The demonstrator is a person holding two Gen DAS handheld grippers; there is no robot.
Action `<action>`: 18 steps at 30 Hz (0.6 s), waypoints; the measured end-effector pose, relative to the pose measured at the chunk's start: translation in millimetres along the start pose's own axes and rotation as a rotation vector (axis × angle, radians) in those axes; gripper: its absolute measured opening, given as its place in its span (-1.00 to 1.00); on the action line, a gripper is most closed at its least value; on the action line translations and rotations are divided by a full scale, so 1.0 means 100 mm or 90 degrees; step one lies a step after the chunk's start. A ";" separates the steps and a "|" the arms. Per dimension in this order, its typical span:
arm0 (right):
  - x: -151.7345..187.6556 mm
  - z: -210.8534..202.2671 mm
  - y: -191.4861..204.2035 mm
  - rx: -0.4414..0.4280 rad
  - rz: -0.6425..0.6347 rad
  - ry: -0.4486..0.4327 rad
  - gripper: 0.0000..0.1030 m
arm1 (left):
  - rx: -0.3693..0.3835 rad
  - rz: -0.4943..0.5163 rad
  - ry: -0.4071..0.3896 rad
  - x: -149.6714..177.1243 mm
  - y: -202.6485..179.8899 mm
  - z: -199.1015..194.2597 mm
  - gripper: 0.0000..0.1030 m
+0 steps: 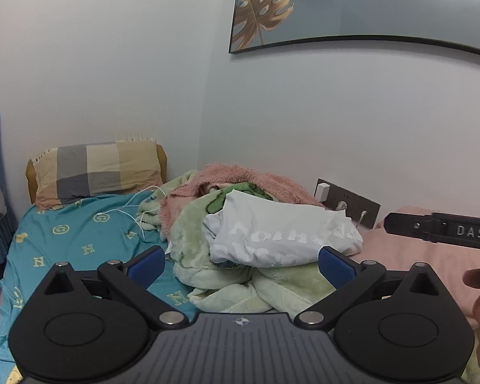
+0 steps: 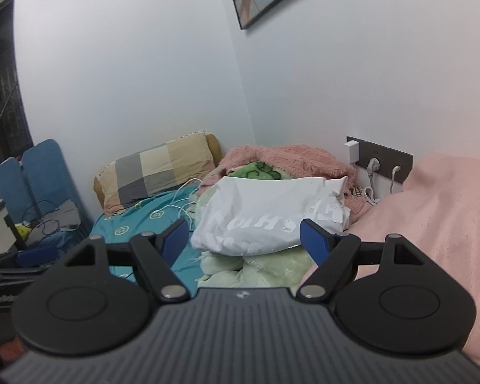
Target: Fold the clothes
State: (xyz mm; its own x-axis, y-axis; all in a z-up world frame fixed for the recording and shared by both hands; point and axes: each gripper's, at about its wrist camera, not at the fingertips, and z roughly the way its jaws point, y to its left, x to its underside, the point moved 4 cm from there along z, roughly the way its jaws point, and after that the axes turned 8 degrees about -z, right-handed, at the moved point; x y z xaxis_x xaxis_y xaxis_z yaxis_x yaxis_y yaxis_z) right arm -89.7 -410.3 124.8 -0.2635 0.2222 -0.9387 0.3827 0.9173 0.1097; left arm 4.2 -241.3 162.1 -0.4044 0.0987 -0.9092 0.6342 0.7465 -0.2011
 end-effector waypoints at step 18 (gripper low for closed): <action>0.43 -0.12 0.40 0.055 -0.065 -0.037 0.53 | -0.037 0.011 -0.026 0.42 0.18 -0.31 0.99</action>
State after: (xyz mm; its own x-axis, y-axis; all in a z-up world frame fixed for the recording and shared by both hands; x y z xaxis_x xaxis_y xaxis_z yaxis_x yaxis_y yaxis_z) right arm -96.9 -360.3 93.0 -0.2536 0.1076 -0.9613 0.4322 0.9017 -0.0130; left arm -22.0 -203.1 132.1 -0.3663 0.0860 -0.9265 0.6005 0.7825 -0.1648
